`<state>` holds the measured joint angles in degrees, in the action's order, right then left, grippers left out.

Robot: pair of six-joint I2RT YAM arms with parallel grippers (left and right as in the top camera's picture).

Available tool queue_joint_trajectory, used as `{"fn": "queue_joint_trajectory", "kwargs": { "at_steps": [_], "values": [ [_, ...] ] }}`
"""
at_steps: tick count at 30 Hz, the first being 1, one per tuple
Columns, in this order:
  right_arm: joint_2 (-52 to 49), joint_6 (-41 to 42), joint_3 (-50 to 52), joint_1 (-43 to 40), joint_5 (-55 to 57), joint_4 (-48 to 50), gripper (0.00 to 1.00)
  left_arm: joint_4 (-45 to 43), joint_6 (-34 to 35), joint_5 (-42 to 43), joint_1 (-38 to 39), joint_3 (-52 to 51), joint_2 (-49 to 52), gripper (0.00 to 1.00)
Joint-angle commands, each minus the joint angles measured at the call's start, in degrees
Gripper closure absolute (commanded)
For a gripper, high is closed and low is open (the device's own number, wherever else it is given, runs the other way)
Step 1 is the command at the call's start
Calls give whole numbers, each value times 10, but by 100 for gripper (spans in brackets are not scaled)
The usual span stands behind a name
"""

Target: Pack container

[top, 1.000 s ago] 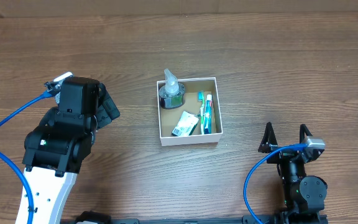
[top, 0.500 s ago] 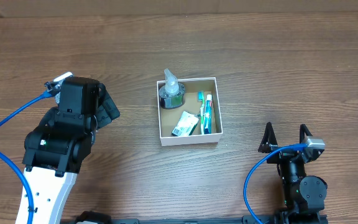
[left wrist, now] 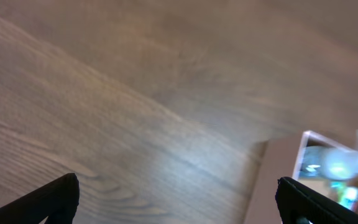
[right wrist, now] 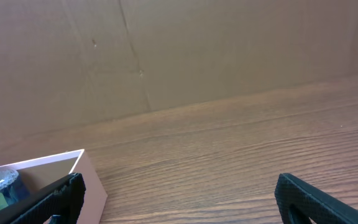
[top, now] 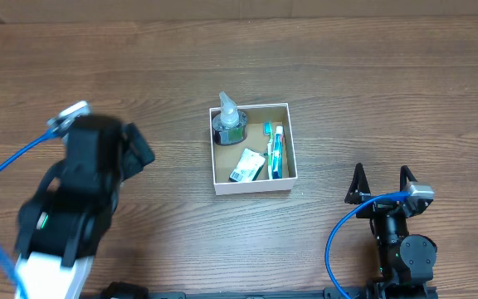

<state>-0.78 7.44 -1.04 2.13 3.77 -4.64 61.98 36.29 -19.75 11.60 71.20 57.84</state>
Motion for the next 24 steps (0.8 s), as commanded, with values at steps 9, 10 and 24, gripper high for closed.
{"fn": "queue_joint_trajectory", "kwargs": {
  "at_steps": [9, 10, 24],
  "values": [
    [6, -4, 6, -4, -2, 2, 0, 0, 0, -5, -2, 9, -323, 0],
    [6, -4, 6, -4, -2, 2, 0, 0, 0, -5, -2, 9, -346, 0],
    [6, -4, 6, -4, -2, 2, 0, 136, 0, -7, -33, 9, -556, 0]
  ]
}}
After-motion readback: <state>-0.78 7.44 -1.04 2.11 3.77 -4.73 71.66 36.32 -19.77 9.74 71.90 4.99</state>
